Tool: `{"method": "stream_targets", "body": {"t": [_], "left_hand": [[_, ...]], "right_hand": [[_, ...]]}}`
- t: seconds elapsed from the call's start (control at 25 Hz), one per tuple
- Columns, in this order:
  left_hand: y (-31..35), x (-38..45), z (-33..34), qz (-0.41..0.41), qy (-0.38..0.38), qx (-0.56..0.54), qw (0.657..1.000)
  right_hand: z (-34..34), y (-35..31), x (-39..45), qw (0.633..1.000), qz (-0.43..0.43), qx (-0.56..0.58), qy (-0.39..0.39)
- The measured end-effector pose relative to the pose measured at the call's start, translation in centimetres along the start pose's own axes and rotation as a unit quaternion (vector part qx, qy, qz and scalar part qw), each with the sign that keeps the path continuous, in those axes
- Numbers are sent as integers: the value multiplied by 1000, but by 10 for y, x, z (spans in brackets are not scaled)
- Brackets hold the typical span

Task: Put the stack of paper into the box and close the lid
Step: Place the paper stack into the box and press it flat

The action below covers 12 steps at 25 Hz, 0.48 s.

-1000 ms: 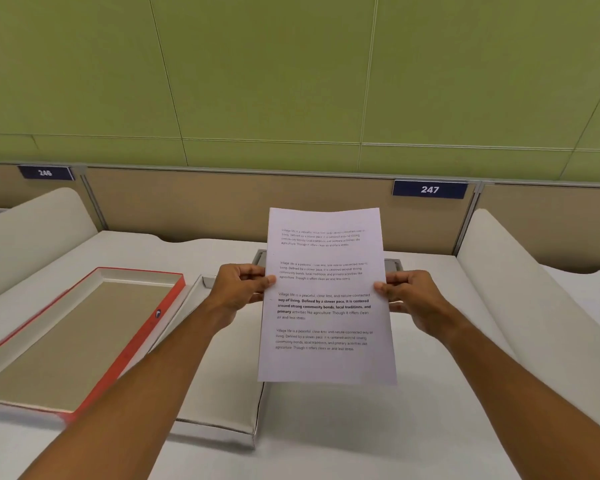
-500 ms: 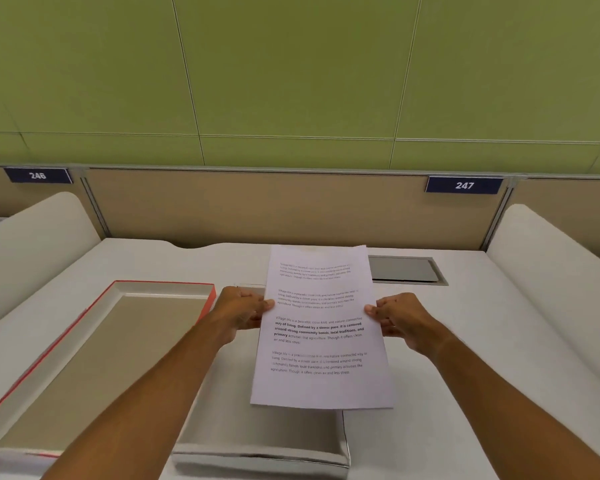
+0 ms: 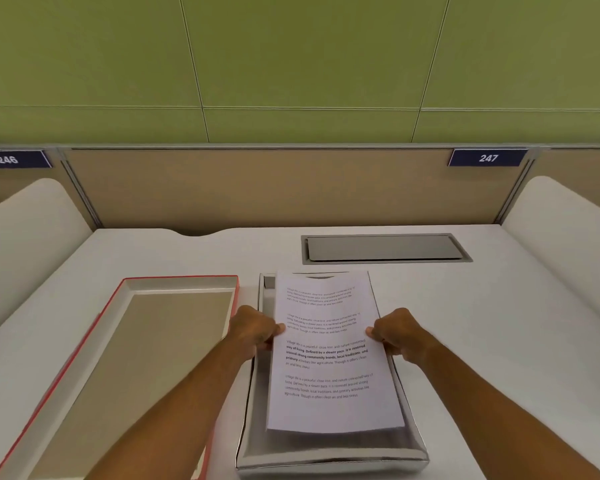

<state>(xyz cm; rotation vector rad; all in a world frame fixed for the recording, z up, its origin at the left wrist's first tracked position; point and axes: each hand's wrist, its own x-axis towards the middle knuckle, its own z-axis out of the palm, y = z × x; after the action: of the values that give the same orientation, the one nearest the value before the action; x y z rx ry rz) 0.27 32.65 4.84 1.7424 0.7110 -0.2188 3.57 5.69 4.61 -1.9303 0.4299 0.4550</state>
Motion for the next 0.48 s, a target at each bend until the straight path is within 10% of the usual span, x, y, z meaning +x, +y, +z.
{"method": "stream_targets", "body": {"t": [0.48], "left_hand": [[-1, 9, 11, 33, 36, 248, 968]], "right_hand": [[24, -5, 10, 983, -31, -180, 29]]}}
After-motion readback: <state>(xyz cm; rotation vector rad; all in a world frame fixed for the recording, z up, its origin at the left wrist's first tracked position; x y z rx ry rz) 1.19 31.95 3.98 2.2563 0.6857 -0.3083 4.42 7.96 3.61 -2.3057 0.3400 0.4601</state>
